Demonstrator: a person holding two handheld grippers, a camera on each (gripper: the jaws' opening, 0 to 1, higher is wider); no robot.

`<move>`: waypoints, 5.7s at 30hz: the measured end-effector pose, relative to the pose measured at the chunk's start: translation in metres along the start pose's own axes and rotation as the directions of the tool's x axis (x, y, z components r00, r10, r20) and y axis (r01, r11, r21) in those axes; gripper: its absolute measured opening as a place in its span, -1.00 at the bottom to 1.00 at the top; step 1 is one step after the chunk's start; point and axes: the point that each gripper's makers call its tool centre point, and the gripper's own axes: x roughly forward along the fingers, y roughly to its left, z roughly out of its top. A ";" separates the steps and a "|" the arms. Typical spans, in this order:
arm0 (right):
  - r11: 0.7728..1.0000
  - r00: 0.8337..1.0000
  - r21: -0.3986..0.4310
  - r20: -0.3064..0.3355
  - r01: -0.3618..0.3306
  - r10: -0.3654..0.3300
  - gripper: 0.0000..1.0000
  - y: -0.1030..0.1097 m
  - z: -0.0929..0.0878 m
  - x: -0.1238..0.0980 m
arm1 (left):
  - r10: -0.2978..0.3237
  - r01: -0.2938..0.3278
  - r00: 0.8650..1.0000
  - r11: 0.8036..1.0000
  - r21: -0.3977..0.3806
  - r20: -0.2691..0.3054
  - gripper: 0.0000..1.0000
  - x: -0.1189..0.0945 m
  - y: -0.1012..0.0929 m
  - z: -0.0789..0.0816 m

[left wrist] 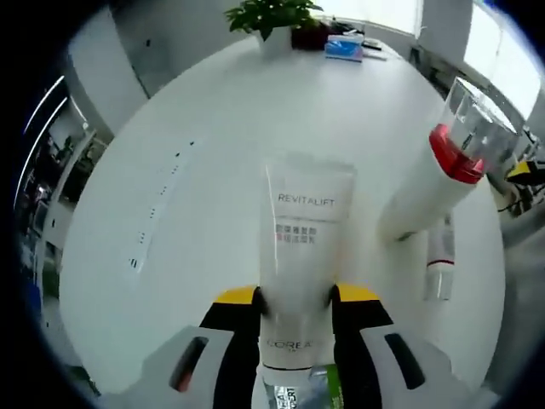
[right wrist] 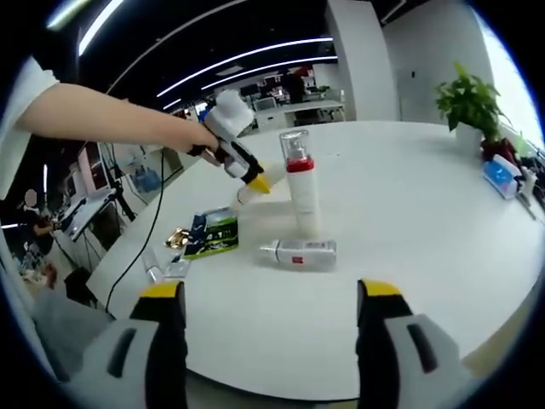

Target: Arrange the skincare products in the storage area until every visible bottle or jar stands upright without overlapping.

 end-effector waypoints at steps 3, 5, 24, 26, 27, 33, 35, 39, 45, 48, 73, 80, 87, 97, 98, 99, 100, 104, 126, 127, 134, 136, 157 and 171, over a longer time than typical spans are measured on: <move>1.000 1.000 0.001 0.004 -0.004 0.004 0.65 0.001 0.001 0.000 | 0.033 -0.031 0.999 0.999 -0.043 0.034 -0.42 -0.013 0.005 0.003; 1.000 1.000 0.001 0.008 -0.005 0.005 0.65 0.001 0.002 -0.001 | 0.054 -0.049 0.996 0.996 -0.080 0.065 -0.42 -0.021 0.007 0.004; 0.996 0.999 -0.076 0.001 -0.048 0.048 0.61 0.013 0.002 0.000 | 0.168 -0.042 0.935 0.927 -0.372 0.314 -0.42 -0.100 -0.027 0.007; 0.995 0.998 -0.083 0.000 -0.056 0.056 0.61 0.015 0.002 0.000 | 0.192 -0.036 0.921 0.908 -0.418 0.338 -0.42 -0.111 -0.032 0.008; 0.994 0.998 -0.085 0.000 -0.062 0.063 0.60 0.016 0.002 0.000 | 0.208 -0.033 0.913 0.895 -0.445 0.350 -0.42 -0.115 -0.032 0.008; 0.990 0.996 -0.111 -0.007 -0.088 0.088 0.56 0.024 0.003 0.000 | 0.239 -0.020 0.891 0.869 -0.494 0.385 -0.42 -0.135 -0.051 0.007; 0.988 0.995 -0.118 -0.004 -0.100 0.101 0.54 0.027 0.004 0.001 | 0.253 -0.022 0.885 0.862 -0.507 0.391 -0.42 -0.142 -0.057 0.007; 0.984 0.991 -0.118 0.001 -0.135 0.136 0.50 0.038 0.008 0.005 | 0.250 0.025 0.868 0.841 -0.540 0.429 -0.42 -0.158 -0.073 0.009; 0.964 0.976 -0.169 0.039 -0.206 0.216 0.36 0.067 0.032 0.008 | 0.257 0.024 0.847 0.856 -0.517 0.466 -0.42 -0.182 -0.097 0.017; 0.950 0.968 -0.210 0.052 -0.231 0.247 0.33 0.081 0.043 0.009 | 0.256 0.066 0.827 0.840 -0.539 0.500 -0.42 -0.193 -0.110 0.018; 0.872 0.919 -0.386 0.128 -0.302 0.374 -0.28 0.127 0.096 -0.007 | 0.212 0.304 0.770 0.707 -0.638 0.602 -0.42 -0.223 -0.198 0.015; 0.856 0.891 -0.383 0.150 -0.347 0.428 -0.57 0.125 0.095 -0.023 | 0.189 0.288 0.753 0.767 -0.574 0.630 -0.40 -0.232 -0.213 0.020; 0.789 0.764 -0.166 0.196 -0.592 0.615 -0.61 0.138 0.101 -0.051 | 0.117 0.362 0.683 0.803 -0.473 0.721 -0.47 -0.256 -0.230 0.028; 0.531 0.544 -0.284 0.038 -0.799 0.838 -0.61 0.171 0.089 -0.091 | -0.030 0.390 0.623 0.878 -0.277 0.782 -0.54 -0.289 -0.259 0.037; 0.488 0.507 -0.292 0.010 -0.823 0.862 -0.61 0.176 0.085 -0.096 | -0.056 0.389 0.617 0.889 -0.243 0.785 -0.57 -0.294 -0.263 0.038; 0.461 0.480 -0.287 0.005 -0.840 0.877 -0.61 0.180 0.084 -0.099 | -0.088 0.391 0.617 0.897 -0.208 0.782 -0.59 -0.297 -0.269 0.038; 0.415 0.434 -0.295 0.002 -0.861 0.901 -0.61 0.184 0.084 -0.106 | -0.116 0.388 0.622 0.905 -0.175 0.774 -0.61 -0.301 -0.275 0.037; 0.302 0.322 -0.287 -0.023 -0.909 0.946 -0.61 0.194 0.080 -0.123 | -0.181 0.394 0.615 0.914 -0.099 0.768 -0.67 -0.312 -0.291 0.036; 0.234 0.280 -0.321 -0.106 -0.918 0.954 -0.61 0.199 0.066 -0.117 | -0.277 0.340 0.803 0.940 -0.024 0.528 -0.70 -0.295 -0.298 0.018; 0.238 0.284 -0.318 -0.106 -0.918 0.953 -0.61 0.198 0.066 -0.116 | -0.278 0.344 0.802 0.939 -0.029 0.529 -0.70 -0.294 -0.297 0.017; 0.264 0.326 -0.334 -0.147 -0.905 0.934 -0.59 0.192 0.057 -0.106 | -0.268 0.336 0.827 0.940 -0.052 0.493 -0.73 -0.281 -0.293 0.012; 0.285 0.354 -0.349 -0.152 -0.893 0.923 -0.58 0.192 0.054 -0.100 | -0.261 0.318 0.846 0.947 -0.048 0.465 -0.73 -0.276 -0.291 0.009; 0.350 0.496 -0.460 -0.246 -0.816 0.833 -0.56 0.185 0.041 -0.048 | -0.213 0.234 0.919 0.972 -0.024 0.332 -0.72 -0.240 -0.266 -0.013; 0.464 0.605 -0.469 -0.209 -0.752 0.769 -0.52 0.167 0.035 -0.016 | -0.201 0.192 0.942 0.980 0.059 0.270 -0.73 -0.214 -0.253 -0.019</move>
